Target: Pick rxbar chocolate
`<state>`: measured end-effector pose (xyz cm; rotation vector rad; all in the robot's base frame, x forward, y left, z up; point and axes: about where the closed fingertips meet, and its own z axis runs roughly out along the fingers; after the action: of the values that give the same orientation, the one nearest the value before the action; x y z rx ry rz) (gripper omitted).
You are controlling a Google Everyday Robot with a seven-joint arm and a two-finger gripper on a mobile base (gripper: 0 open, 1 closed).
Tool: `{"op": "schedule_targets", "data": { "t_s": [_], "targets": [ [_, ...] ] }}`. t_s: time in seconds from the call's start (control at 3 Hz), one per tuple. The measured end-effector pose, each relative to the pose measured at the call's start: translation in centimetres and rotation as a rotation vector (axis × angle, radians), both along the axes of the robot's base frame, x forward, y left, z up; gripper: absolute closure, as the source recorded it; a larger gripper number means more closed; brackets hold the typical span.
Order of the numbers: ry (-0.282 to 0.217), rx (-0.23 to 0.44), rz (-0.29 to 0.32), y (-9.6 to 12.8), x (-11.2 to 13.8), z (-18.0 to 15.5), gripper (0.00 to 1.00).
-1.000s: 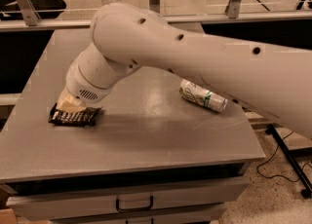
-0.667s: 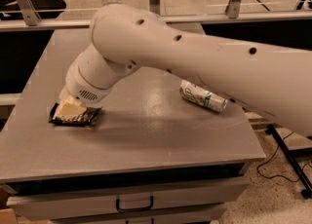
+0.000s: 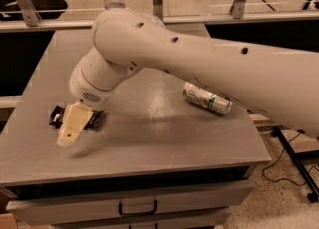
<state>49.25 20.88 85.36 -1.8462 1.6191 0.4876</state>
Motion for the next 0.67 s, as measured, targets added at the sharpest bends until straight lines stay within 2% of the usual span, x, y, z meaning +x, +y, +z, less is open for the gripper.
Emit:
{"op": "schedule_targets", "data": {
  "t_s": [0.33, 0.67],
  "targets": [
    [0.019, -0.013, -0.003, -0.2, 0.2, -1.2, 0.00],
    [0.035, -0.024, -0.010, -0.6, 0.3, -2.3, 0.17]
  ]
}}
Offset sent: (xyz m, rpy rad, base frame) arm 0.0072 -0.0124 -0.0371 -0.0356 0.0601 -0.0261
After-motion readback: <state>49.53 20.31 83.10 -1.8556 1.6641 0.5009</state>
